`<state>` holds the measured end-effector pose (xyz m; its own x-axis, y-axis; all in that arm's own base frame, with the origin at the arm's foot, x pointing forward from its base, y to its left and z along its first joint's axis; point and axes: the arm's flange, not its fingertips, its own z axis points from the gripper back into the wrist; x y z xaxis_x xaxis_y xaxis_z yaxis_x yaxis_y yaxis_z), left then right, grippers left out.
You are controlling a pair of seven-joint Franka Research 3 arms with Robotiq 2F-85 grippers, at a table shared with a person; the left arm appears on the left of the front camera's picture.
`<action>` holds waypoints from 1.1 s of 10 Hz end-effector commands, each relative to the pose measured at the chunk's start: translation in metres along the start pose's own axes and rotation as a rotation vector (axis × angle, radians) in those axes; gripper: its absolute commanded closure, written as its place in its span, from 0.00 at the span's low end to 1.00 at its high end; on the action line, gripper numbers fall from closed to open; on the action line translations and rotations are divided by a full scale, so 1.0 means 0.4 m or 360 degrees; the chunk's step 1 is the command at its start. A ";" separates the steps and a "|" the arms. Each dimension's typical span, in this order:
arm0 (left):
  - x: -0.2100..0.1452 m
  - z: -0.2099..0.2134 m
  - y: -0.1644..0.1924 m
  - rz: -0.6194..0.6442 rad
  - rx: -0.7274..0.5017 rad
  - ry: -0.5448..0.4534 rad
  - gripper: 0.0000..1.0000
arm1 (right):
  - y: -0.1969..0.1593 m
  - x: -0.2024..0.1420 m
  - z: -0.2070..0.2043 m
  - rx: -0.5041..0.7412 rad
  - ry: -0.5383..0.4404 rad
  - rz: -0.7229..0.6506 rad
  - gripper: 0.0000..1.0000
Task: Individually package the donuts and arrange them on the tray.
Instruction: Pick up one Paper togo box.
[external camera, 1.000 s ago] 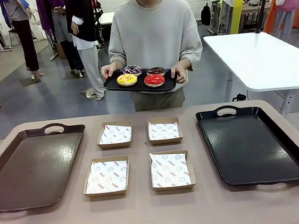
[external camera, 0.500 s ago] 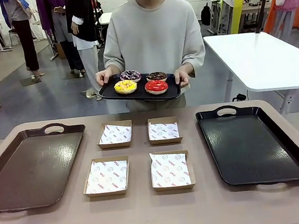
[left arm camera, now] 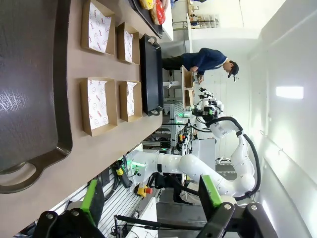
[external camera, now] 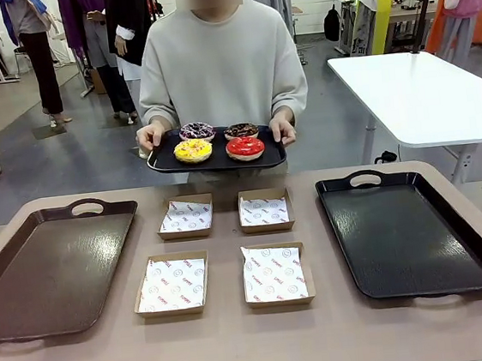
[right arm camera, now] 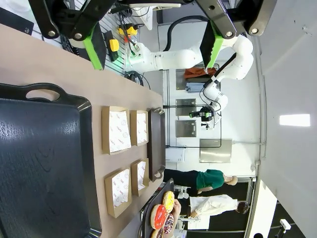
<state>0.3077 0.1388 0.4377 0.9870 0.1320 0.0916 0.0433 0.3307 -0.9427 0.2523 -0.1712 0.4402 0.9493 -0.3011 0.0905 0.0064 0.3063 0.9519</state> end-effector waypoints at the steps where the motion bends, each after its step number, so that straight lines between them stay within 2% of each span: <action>1: 0.000 0.005 -0.001 -0.0001 -0.0021 -0.0017 0.00 | -0.005 -0.006 0.005 0.0023 -0.0001 -0.0009 0.00; 11: 0.000 0.005 -0.001 -0.0001 -0.0021 -0.0017 0.00 | -0.005 -0.006 0.005 0.0023 -0.0001 -0.0009 0.00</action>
<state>0.3077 0.1388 0.4377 0.9870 0.1320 0.0916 0.0433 0.3307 -0.9427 0.2523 -0.1712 0.4402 0.9493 -0.3011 0.0905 0.0064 0.3063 0.9519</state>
